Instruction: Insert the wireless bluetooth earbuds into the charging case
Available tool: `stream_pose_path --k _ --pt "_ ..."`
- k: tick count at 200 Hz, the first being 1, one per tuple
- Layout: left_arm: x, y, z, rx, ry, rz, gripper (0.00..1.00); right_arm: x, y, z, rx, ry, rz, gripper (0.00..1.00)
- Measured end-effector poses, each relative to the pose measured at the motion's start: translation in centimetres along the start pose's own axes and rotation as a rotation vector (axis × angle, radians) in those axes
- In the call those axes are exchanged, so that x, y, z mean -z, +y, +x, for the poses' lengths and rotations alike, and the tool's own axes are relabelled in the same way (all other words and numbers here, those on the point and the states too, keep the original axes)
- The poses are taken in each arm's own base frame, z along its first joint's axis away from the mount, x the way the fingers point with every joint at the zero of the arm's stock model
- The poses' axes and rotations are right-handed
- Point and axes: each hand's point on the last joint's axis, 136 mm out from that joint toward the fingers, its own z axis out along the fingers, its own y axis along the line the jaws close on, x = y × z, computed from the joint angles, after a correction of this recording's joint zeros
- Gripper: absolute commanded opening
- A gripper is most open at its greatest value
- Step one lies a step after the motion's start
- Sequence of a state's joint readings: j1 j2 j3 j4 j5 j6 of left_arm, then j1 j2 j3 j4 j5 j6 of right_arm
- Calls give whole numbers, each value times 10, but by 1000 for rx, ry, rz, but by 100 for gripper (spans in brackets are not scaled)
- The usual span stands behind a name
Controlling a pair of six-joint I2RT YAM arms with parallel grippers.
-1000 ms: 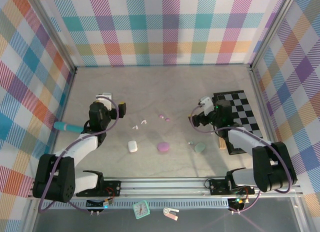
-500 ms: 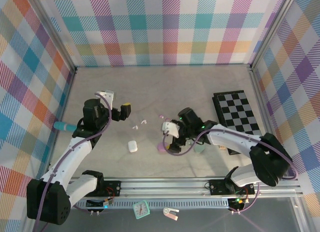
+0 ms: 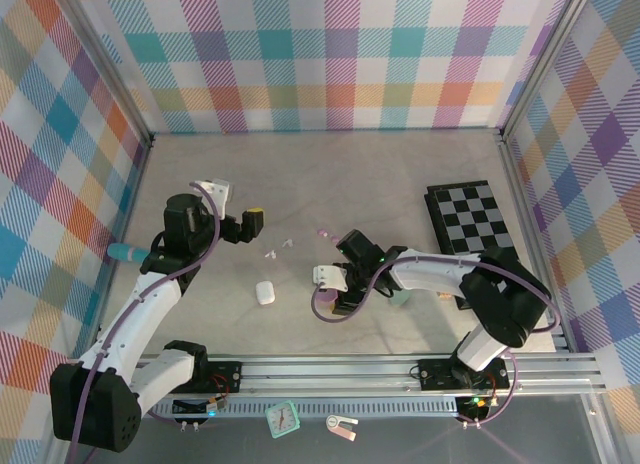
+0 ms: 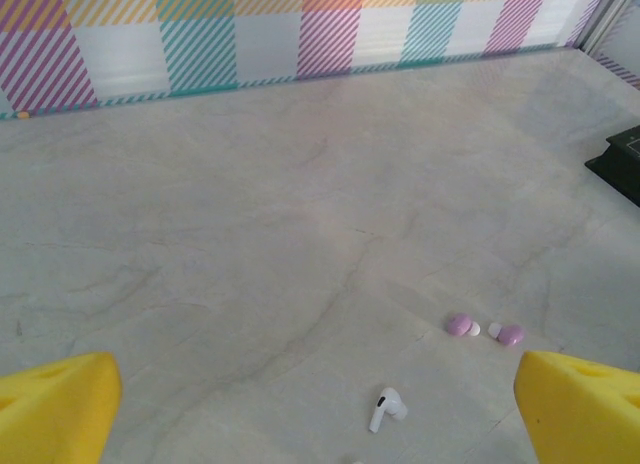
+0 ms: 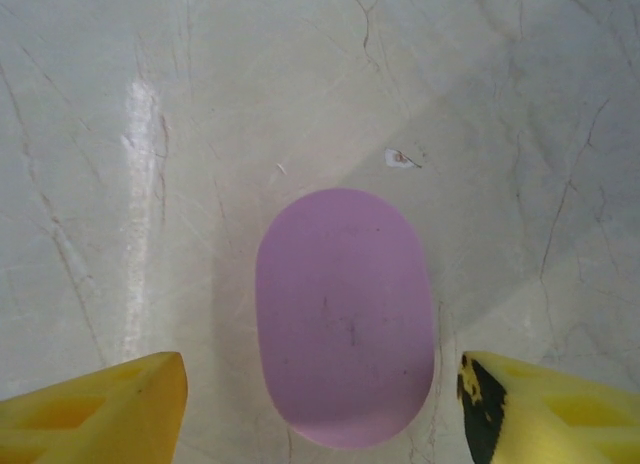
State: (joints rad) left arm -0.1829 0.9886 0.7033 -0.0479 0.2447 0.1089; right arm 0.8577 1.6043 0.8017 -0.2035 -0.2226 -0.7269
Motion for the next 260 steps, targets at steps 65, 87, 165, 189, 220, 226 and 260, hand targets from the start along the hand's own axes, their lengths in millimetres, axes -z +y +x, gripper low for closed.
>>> stream_pose_path --k 65,87,165,189,220,226,260 --pt "4 -1 -3 -3 -13 1 100 -4 -11 -10 27 -5 10 58" --pt "6 -2 -6 -6 -22 1 100 -5 -11 -10 29 -2 6 57" --pt "6 -2 -5 -5 -20 1 100 -6 -8 -6 31 33 -27 57" --pt "6 -2 -5 -5 -20 1 100 -5 -6 -4 29 46 -37 54" --pt "5 -1 -4 -4 -16 1 100 -5 -5 -2 27 58 -44 46" --pt "5 -1 -4 -4 -15 1 100 -4 -5 -3 28 57 -43 45" --pt "4 -1 -3 -3 -13 1 100 -4 -6 -4 27 57 -44 40"
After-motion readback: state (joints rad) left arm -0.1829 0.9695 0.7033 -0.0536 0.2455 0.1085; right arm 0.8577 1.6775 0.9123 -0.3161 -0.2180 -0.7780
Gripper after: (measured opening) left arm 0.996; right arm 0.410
